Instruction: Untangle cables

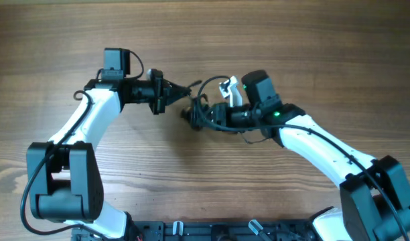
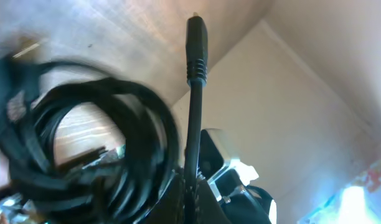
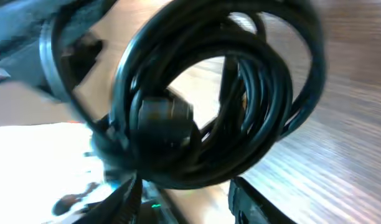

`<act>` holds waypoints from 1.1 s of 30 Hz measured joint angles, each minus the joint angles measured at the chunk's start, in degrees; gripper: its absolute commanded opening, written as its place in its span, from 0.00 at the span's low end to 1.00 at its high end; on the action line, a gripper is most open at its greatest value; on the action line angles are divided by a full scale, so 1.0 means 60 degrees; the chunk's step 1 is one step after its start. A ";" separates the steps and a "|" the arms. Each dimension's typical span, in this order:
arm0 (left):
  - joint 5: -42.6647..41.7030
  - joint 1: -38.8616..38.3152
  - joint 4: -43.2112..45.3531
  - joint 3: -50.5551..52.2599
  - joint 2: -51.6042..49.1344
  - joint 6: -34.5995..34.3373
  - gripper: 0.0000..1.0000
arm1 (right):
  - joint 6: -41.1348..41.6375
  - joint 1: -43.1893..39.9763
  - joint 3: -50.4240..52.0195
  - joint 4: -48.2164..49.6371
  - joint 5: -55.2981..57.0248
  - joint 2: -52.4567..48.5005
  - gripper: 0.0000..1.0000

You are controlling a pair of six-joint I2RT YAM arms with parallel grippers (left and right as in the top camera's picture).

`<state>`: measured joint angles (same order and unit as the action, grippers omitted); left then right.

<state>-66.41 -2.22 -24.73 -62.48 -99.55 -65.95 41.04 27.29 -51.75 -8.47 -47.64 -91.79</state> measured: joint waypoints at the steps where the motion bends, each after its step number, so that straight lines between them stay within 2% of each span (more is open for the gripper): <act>1: -0.0076 0.0102 0.0186 0.0000 0.0000 -0.0022 0.04 | 0.0204 -0.0204 0.0000 0.0076 -0.0379 0.0000 0.62; 3: -0.0208 0.0280 0.0419 0.0000 0.0000 -0.0044 0.04 | 0.0550 -0.0576 0.0000 0.0087 -0.0914 0.0000 0.69; 4: -0.0277 0.0346 0.0492 0.0000 0.0000 -0.0058 0.04 | 0.0703 -0.0729 0.0004 0.0091 -0.1086 0.0000 0.77; 5: -0.0375 0.0433 0.0557 0.0000 0.0000 -0.0062 0.04 | 0.0874 -0.0929 0.0004 0.0109 -0.1249 -0.0004 0.81; 9: -0.0831 0.0554 0.0849 0.0000 0.0000 -0.0066 0.04 | 0.1297 -0.1348 0.0004 0.0000 -0.1373 0.0000 0.82; 11: -0.1249 0.0554 0.0918 0.0000 0.0000 -0.0102 0.04 | 0.1643 -0.1373 0.0004 -0.0317 -0.1311 -0.0004 0.88; 15: -0.1534 0.0550 0.1158 0.0000 0.0000 -0.0331 0.04 | 0.2339 -0.1206 0.0055 -0.0823 -0.1031 0.0007 0.88; 17: -0.1719 0.0550 0.1548 0.0004 0.0000 -0.0397 0.04 | 0.2929 -0.1035 0.0171 -0.1311 -0.0721 0.0015 0.90; 20: -0.2116 0.0550 0.2401 0.0007 0.0000 -0.0597 0.04 | 0.3646 -0.0783 0.0379 -0.1432 -0.0098 0.0015 0.88; 28: -0.2583 0.0550 0.2852 0.0007 0.0000 -0.0787 0.04 | 0.4932 -0.0288 0.0521 0.0543 0.0790 0.0018 0.87; 33: -0.3016 0.0550 0.2849 0.0007 0.0000 -0.0816 0.04 | 0.5584 -0.0084 0.0521 0.0794 0.1213 0.0018 0.85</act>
<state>-84.51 1.08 -7.64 -62.43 -99.55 -70.85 74.54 26.79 -48.62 -3.70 -40.36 -91.68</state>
